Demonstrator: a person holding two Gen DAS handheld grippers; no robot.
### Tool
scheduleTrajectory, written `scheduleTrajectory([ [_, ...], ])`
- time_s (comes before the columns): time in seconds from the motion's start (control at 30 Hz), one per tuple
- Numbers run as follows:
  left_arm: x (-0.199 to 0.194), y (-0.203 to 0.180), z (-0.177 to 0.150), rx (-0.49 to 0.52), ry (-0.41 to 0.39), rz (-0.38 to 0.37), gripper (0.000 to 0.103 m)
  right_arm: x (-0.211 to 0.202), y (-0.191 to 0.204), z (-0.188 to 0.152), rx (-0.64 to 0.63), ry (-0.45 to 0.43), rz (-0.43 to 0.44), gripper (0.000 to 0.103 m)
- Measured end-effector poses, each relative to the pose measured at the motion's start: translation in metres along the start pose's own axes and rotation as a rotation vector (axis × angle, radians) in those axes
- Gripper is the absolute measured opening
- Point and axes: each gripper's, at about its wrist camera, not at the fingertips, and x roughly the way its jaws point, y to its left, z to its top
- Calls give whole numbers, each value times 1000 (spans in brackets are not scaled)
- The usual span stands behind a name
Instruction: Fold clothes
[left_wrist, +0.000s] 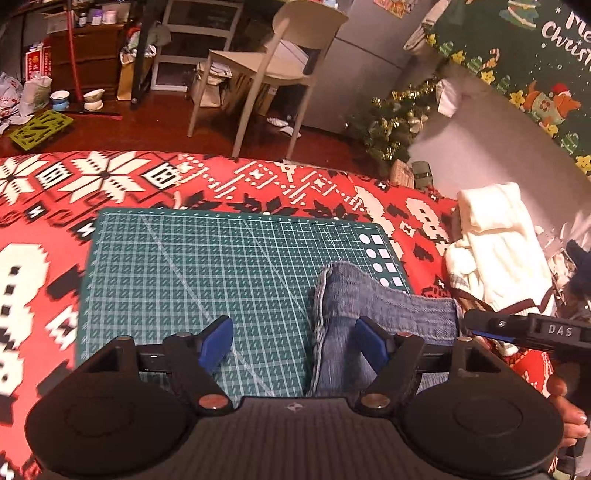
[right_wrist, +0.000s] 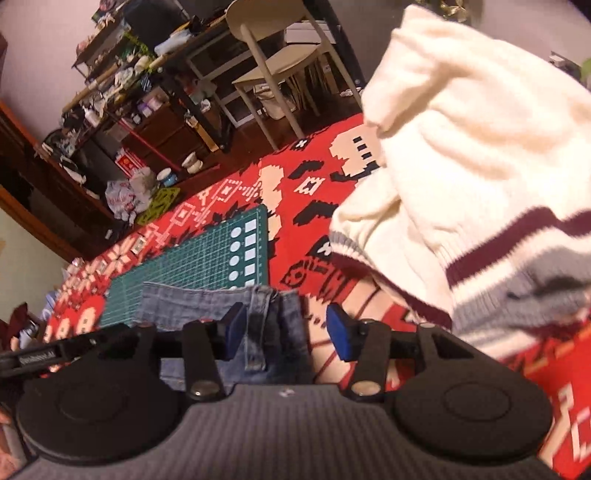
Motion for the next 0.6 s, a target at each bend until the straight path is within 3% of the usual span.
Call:
scheduleTrajectory([
  [0.23, 23, 2, 11, -9, 32, -61, 67, 26, -3, 7, 0, 8, 37, 51],
  [0.27, 24, 2, 11, -5, 31, -68, 65, 28, -3, 7, -5, 8, 46, 46],
  [0.3, 25, 1, 12, 0, 30, -75, 62, 31, -1, 7, -11, 14, 54, 33],
  [0.33, 27, 1, 12, 1, 34, -88, 52, 33, 0, 6, -20, 18, 58, 31],
  [0.37, 28, 0, 11, -5, 45, -113, 33, 34, 3, 4, -38, 8, 52, 28],
  [0.4, 30, 0, 10, -11, 56, -137, 23, 34, 6, 3, -56, -2, 46, 24],
  [0.43, 30, -2, 9, -10, 61, -150, 18, 34, 8, 1, -72, -10, 42, 22],
  [0.6, 12, -14, 9, 33, 24, -137, 15, 14, 22, 1, -114, -43, 62, 17],
])
